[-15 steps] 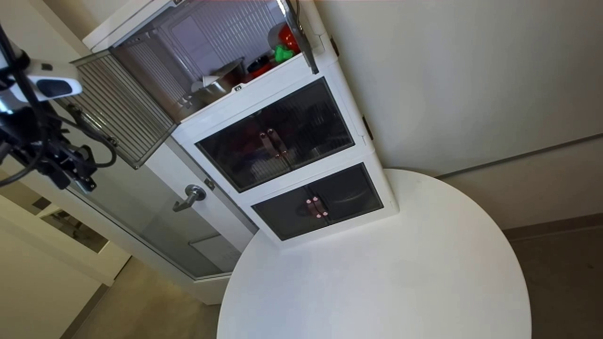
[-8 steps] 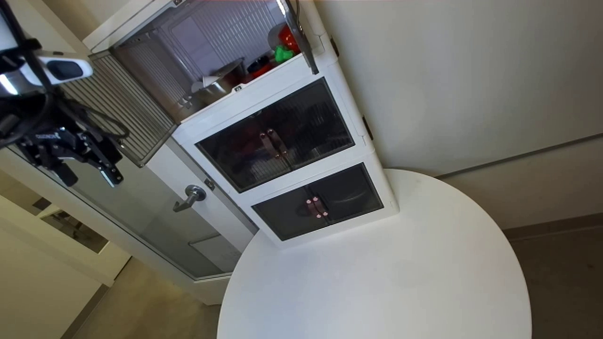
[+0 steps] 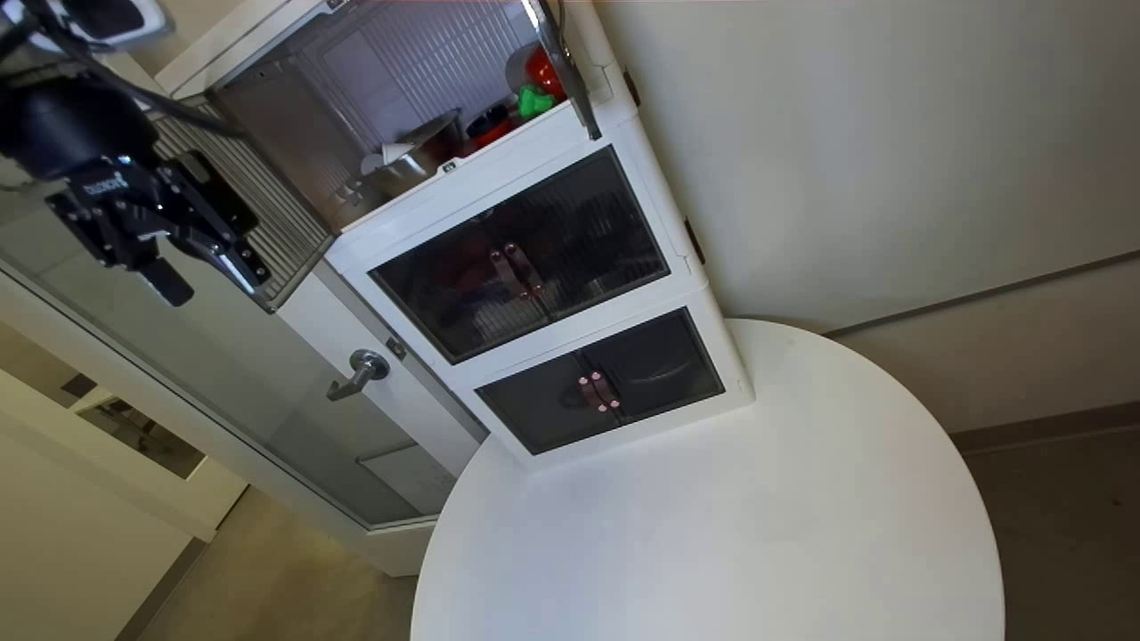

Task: Open the doors of the topmost cabinet

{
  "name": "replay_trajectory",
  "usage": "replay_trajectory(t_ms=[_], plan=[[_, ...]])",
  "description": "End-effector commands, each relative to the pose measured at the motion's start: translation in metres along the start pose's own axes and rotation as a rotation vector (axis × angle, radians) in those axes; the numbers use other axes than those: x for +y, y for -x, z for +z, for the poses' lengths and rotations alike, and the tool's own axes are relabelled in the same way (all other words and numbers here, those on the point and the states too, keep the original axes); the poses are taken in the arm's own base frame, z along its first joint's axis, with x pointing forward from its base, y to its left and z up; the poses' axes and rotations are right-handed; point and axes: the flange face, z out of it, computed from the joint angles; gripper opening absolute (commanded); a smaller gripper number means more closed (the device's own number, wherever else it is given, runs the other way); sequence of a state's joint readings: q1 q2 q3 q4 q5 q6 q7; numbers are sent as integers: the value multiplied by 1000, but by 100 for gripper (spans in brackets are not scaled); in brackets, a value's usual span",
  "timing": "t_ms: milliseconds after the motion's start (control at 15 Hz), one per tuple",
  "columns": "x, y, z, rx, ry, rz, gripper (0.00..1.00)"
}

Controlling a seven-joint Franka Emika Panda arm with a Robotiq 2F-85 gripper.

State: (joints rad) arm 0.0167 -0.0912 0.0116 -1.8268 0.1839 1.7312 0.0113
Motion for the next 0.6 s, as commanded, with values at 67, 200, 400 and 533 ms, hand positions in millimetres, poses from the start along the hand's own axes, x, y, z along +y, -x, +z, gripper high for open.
replay_trajectory(t_ms=[67, 200, 400, 533], plan=[[11, -11, -16, 124, 140, 48, 100], [14, -15, -17, 170, 183, 56, 100], [20, -15, -24, 175, 221, 42, 100], [27, -12, -29, 160, 269, 32, 100]])
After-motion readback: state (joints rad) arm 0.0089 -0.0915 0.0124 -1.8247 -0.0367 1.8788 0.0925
